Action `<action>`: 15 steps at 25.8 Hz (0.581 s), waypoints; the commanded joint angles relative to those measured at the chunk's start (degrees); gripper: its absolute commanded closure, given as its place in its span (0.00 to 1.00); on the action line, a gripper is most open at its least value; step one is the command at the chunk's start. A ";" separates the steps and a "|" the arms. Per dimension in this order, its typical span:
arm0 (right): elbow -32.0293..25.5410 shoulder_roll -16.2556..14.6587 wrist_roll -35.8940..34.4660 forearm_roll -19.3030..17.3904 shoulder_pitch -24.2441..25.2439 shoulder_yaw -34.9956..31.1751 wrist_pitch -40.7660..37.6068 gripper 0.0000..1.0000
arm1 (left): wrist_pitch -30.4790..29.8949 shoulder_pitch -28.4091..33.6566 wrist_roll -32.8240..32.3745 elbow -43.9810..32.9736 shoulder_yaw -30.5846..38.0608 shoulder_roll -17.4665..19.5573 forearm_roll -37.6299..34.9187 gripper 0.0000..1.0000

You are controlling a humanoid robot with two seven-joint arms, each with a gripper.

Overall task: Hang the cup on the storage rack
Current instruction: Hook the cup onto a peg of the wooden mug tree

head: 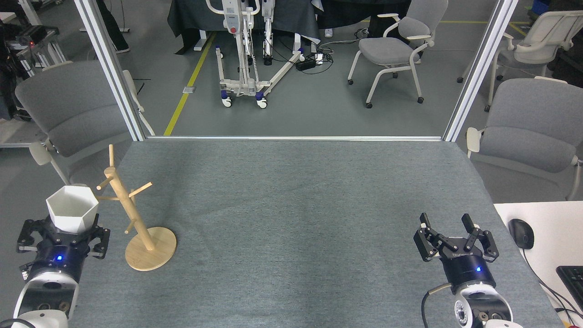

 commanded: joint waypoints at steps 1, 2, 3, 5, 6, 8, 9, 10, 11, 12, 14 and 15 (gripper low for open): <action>1.58 0.20 0.11 0.20 -0.69 -0.05 0.16 0.00 | -0.15 0.14 0.11 -0.05 -0.53 -0.22 -0.29 1.00; 2.29 0.11 0.11 0.20 -0.95 0.04 0.16 0.00 | -0.24 0.22 0.11 -0.13 -0.53 -0.13 -0.29 1.00; 2.55 -0.15 0.11 0.11 -1.30 -0.05 0.07 0.00 | -0.33 0.40 0.11 -0.40 -0.53 -0.13 -0.38 1.00; 2.73 -0.41 0.11 0.02 -1.39 -0.05 -0.02 0.00 | -0.33 0.66 0.11 -0.75 -1.85 -0.13 -0.38 1.00; 2.73 -0.41 0.11 0.02 -1.39 -0.05 -0.11 0.00 | -0.24 0.75 0.11 -0.75 -2.55 -0.13 -0.38 1.00; 2.81 -0.06 0.11 0.20 -1.57 -0.05 0.07 0.00 | -0.24 0.75 0.19 -0.84 -2.90 -0.13 -0.38 1.00; 2.81 -0.15 0.11 0.20 -1.92 0.04 0.07 0.00 | -0.24 0.84 0.19 -0.84 -2.90 -0.13 -0.38 1.00; 2.90 -0.41 0.11 0.02 -2.27 0.04 -0.02 0.00 | -0.33 0.93 0.28 -0.84 -2.99 -0.13 -0.38 1.00; 2.90 -0.41 0.11 0.02 -2.45 0.04 -0.10 0.00 | -0.33 1.10 0.28 -0.84 -2.99 -0.04 -0.47 1.00; 2.99 -0.41 0.11 0.02 -2.71 0.04 -0.11 0.00 | -0.33 1.72 0.37 -0.84 -2.99 0.04 -0.47 1.00; 3.52 -0.06 0.11 0.20 -2.97 0.04 -0.11 0.00 | -0.42 1.98 0.37 -0.84 -3.34 0.04 -0.47 1.00; 3.78 -0.06 0.11 0.20 -3.15 0.04 -0.11 0.00 | -0.42 2.07 0.37 -0.84 -3.96 0.04 -0.47 1.00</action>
